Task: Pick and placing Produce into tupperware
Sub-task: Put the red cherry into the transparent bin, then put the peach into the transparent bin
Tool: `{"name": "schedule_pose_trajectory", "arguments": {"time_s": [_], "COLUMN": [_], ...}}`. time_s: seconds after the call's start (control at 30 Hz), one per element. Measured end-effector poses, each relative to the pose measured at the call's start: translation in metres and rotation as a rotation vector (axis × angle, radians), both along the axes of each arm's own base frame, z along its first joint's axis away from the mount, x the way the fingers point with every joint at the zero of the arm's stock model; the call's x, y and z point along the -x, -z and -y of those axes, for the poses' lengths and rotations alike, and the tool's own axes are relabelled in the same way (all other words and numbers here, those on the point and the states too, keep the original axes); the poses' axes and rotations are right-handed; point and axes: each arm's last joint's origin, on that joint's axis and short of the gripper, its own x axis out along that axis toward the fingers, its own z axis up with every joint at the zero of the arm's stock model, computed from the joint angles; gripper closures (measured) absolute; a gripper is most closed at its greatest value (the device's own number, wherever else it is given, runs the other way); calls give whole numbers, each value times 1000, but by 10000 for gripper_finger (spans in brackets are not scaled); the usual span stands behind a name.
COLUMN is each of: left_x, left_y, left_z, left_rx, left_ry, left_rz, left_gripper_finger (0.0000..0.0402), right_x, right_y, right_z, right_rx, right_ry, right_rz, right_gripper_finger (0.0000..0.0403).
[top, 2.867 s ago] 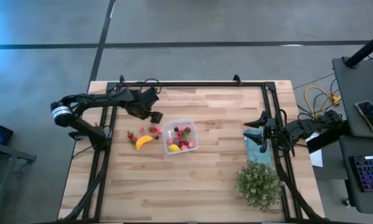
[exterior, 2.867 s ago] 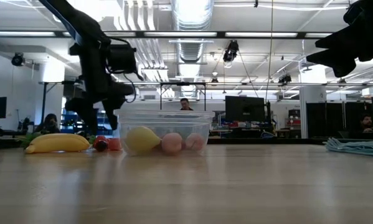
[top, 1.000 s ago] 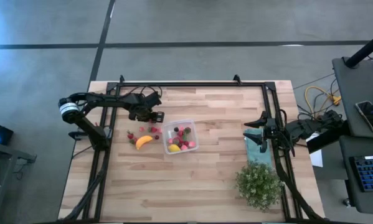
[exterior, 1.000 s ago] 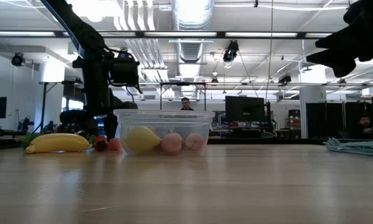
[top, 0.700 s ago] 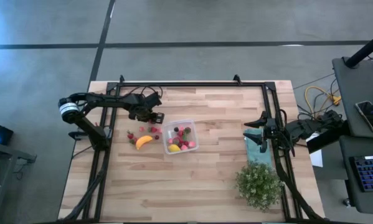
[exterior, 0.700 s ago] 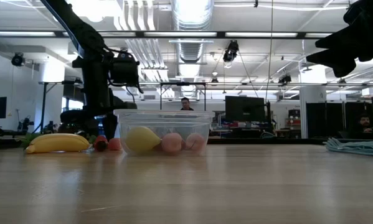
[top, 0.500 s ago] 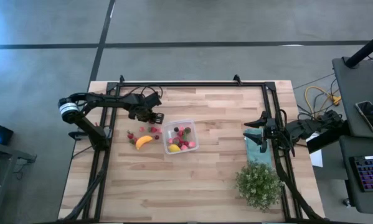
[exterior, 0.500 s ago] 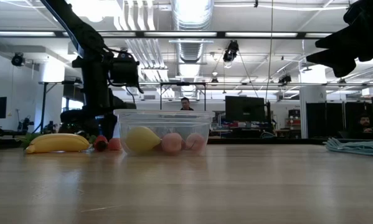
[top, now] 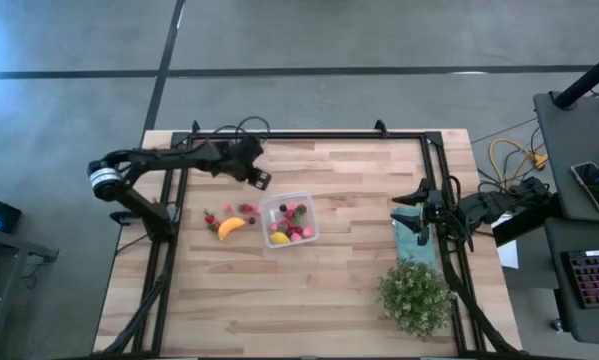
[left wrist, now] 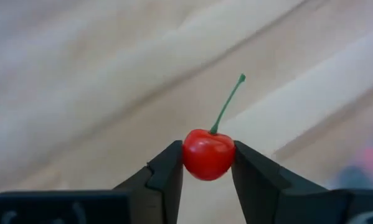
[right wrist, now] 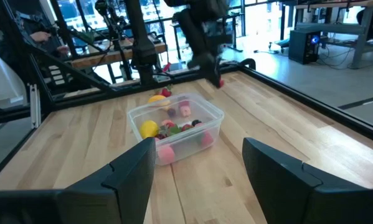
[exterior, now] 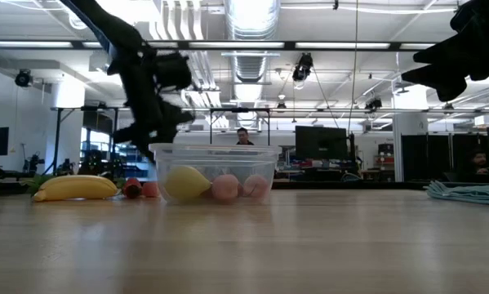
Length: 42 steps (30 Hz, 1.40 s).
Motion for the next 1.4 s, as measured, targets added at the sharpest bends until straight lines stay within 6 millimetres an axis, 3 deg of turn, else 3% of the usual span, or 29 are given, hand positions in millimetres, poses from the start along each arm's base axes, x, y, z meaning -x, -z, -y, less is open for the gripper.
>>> {"name": "schedule_pose_trajectory", "arguments": {"time_s": [0.17,0.33,0.53,0.67,0.8,0.93,1.1,1.23,1.4], "left_x": [-9,-7,-9,-21,-36,-51,-61,-59,-49], "left_y": [-46,-73,-59,-31,-9,-1,-11,-24,-35], "left_z": [7,19,25,37,54,67,77,80,81], "left_rx": [-113,-77,166,430,535,498,413,345,212], "left_ry": [306,503,527,470,445,371,352,362,509], "left_rz": [147,357,435,402,322,242,230,213,174], "left_gripper_finger": [293,293,292,292,292,292,281,239,174], "right_x": [0,0,0,0,0,0,0,0,0], "right_y": [0,0,0,0,0,0,0,0,0], "right_z": [0,0,0,0,0,0,0,0,0], "right_rx": [0,0,0,0,0,0,0,0,0], "right_ry": [0,0,0,0,0,0,0,0,0], "right_rz": [0,0,0,0,0,0,0,-1,1], "right_gripper_finger": [170,170,170,170,170,170,170,170,170]}}
